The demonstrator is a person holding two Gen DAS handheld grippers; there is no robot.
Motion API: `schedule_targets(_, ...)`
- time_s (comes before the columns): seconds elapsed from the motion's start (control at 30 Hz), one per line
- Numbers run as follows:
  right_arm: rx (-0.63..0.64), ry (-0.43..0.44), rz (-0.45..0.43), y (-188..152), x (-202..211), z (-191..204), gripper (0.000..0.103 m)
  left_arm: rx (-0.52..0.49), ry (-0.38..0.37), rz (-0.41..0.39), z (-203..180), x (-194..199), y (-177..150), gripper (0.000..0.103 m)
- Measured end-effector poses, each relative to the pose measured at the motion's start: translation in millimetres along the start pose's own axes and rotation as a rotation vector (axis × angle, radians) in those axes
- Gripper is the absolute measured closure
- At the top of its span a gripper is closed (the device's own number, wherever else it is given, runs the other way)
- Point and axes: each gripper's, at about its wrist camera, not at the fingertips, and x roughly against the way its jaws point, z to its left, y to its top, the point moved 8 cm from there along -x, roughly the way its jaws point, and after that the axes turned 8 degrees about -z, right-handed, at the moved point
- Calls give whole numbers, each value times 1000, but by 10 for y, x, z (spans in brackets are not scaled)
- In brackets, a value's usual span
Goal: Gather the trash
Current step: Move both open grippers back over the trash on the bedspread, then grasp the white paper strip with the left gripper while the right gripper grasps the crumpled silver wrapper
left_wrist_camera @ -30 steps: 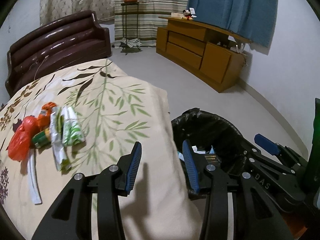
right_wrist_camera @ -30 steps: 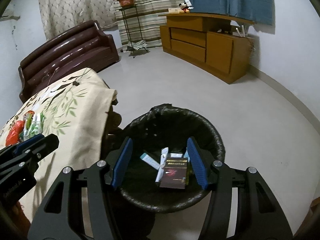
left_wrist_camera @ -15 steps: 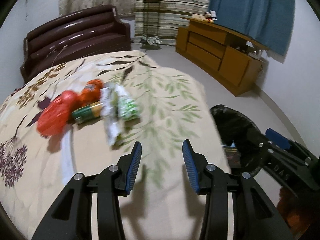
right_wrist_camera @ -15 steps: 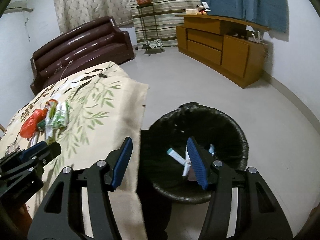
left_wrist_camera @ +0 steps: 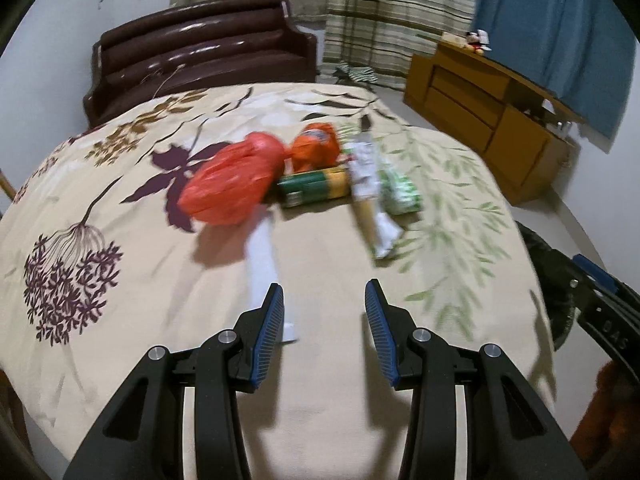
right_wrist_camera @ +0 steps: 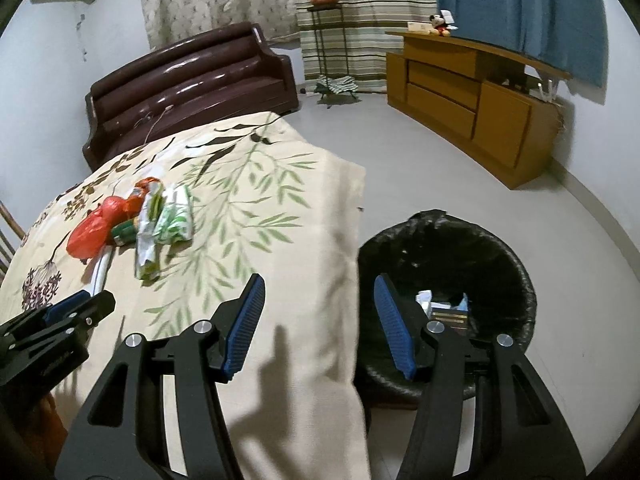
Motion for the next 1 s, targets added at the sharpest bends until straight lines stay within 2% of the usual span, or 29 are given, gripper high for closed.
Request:
schedule_targets(0.33,33,37,17,-15,-87,293,48,44,33,26,313,-125,21,60)
schedule_targets(0.6,43,58,30,-39,-152,413,48,23,24,17,345,-119,26,60)
schedule_targets(0.67,48,62,34,-45,-161,444,48,11,9,14,324,-116,27,68)
schedule_targets(0.7,51,63,34,-46,-162,453,48,3,4,13,315,-112,25,76)
schedule_targets(0.73,54,65,36,-48,-165,466,48,-6,-3,13,306,-110,23,81)
schedule_targets(1.0,67,74,41,-46,-185,566,48,-36,-34,10,311,-57,-13,83)
